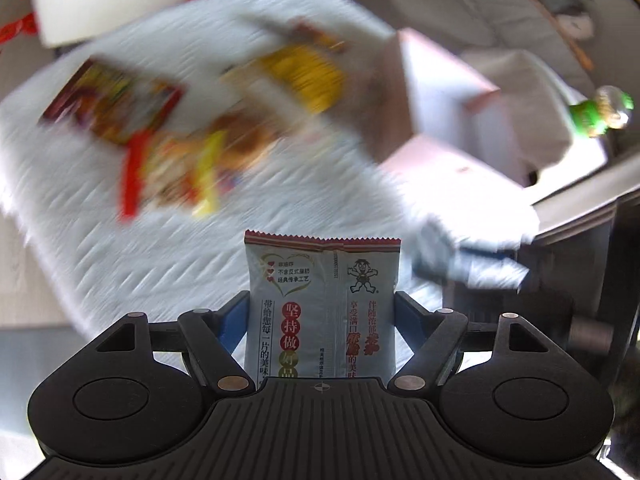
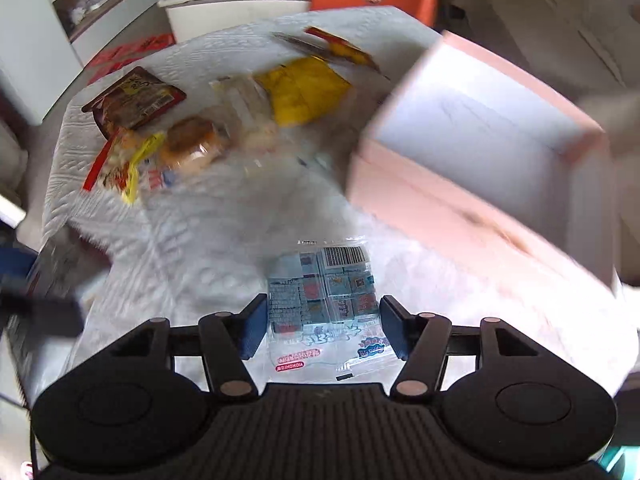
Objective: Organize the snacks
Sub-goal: 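Drop the white bag into the pink box while the right gripper places the blue pack inside, then grasp the orange Wangwang snack bag with the left gripper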
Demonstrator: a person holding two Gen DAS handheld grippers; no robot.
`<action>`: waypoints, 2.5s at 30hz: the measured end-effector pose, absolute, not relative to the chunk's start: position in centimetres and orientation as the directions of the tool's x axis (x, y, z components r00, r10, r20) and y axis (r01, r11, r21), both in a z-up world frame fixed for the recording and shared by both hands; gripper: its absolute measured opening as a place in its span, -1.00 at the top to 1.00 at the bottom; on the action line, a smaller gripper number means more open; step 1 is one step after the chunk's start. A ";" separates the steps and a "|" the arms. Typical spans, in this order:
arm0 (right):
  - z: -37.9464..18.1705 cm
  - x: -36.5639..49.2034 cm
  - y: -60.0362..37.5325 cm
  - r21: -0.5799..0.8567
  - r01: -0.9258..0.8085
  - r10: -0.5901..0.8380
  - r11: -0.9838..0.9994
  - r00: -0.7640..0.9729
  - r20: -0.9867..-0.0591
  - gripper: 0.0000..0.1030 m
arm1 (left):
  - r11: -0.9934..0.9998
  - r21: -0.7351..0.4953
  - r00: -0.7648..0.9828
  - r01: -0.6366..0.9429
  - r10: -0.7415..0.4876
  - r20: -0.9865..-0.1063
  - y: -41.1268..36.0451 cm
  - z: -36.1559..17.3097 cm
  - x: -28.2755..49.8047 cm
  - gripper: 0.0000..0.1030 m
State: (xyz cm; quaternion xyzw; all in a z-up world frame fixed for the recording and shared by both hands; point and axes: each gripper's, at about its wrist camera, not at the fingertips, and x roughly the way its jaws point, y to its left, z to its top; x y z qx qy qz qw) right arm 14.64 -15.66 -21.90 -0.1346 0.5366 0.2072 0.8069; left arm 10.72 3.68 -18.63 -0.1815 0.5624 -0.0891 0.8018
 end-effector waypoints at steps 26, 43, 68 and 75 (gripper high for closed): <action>-13.5 24.9 -22.8 0.000 -0.221 0.144 0.975 0.637 -0.757 -0.32 | 0.944 -0.265 0.566 -0.196 -0.112 -0.817 5.2 -19.5 20.2 -0.41; -20.5 23.6 -15.4 0.183 -0.350 0.323 0.919 0.399 -0.858 -0.32 | 0.966 -0.202 0.493 -0.162 -0.098 -0.864 9.8 -22.6 15.8 -0.41; -22.3 16.6 -8.3 0.070 -0.590 0.317 0.804 0.327 -0.890 0.33 | 0.823 -0.424 0.462 -0.379 -0.228 -0.857 14.2 -24.7 16.2 -0.41; -23.4 14.3 -12.1 0.036 -0.467 0.204 0.883 0.314 -0.927 -0.04 | 0.967 -0.229 0.475 -0.112 -0.150 -0.867 9.0 -23.0 16.5 -0.40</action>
